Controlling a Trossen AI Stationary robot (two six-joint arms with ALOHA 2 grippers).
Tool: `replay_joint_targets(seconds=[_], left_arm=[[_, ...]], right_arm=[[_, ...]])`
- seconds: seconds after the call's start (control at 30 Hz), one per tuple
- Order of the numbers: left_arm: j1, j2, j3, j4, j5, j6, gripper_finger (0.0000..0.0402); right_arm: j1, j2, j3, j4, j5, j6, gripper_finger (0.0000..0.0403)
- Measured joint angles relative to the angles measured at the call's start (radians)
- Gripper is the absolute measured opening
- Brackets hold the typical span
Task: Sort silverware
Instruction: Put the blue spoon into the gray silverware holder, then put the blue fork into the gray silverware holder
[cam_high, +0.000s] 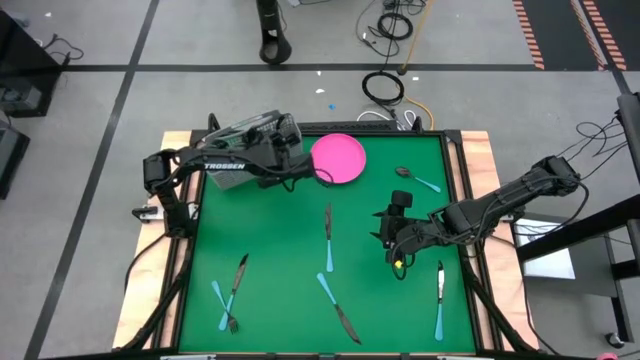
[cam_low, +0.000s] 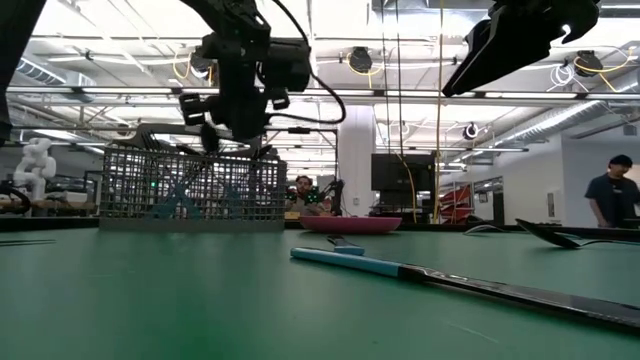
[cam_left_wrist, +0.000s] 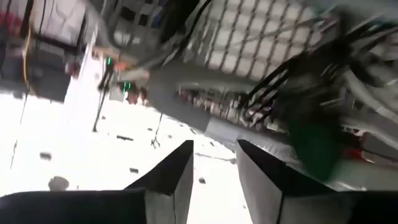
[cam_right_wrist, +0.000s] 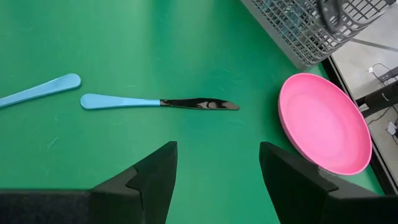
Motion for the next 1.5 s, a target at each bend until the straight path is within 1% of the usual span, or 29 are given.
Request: replay_joint_targets(seconds=[0.07, 0.3, 0.47, 0.53, 0.6, 0.67, 0.87, 0.93, 1.03, 1.13, 1.23, 1.4, 1.5], left_arm=[[-0.001, 0.000, 0.023, 0.001, -0.018, -0.017, 0.0125], [-0.032, -0.029, 0.118, 0.000, -0.017, -0.057, 0.0125], [-0.067, -0.074, 0.157, -0.001, -0.015, -0.240, 0.0125], [-0.084, -0.101, 0.159, -0.003, 0.009, -0.339, 0.0125], [-0.105, -0.128, 0.159, -0.007, 0.077, -0.449, 0.0125], [-0.130, -0.154, 0.159, -0.006, 0.193, -0.582, 0.0125], [-0.200, -0.196, 0.159, 0.044, 0.664, -0.984, 0.0125], [-0.226, -0.191, 0.158, 0.089, 0.778, -1.076, 0.0125], [-0.274, -0.161, 0.144, 0.185, 0.861, -1.115, 0.0125], [-0.326, -0.117, 0.118, 0.292, 0.876, -1.160, 0.0125], [-0.370, -0.084, 0.098, 0.403, 0.929, -1.178, 0.0125], [-0.423, -0.054, 0.001, 0.717, 1.005, -1.191, 0.0125], [-0.426, -0.045, -0.069, 0.906, 1.029, -1.212, 0.0125]], right_arm=[[0.000, 0.000, 0.000, 0.000, 0.000, 0.000, 0.0217], [0.000, 0.000, 0.000, 0.000, 0.000, 0.000, 0.0217], [0.000, 0.000, 0.000, 0.000, 0.000, 0.002, 0.0217], [0.000, 0.000, 0.000, 0.000, 0.000, 0.004, 0.0217], [0.000, 0.000, 0.000, 0.000, 0.000, 0.012, 0.0217], [0.000, 0.000, 0.000, 0.000, 0.000, 0.012, 0.0217], [0.001, 0.000, 0.000, 0.000, 0.000, 0.037, 0.0217], [0.001, 0.000, 0.000, 0.000, 0.000, 0.051, 0.0217], [0.001, 0.000, 0.000, -0.003, -0.002, 0.092, 0.0217], [0.012, 0.000, 0.000, -0.030, -0.004, 0.147, 0.0217], [0.036, 0.000, 0.000, -0.076, -0.005, 0.216, 0.0217], [0.093, 0.000, 0.000, -0.182, -0.005, 0.358, 0.0217], [0.135, 0.000, 0.000, -0.252, -0.005, 0.461, 0.0217]])
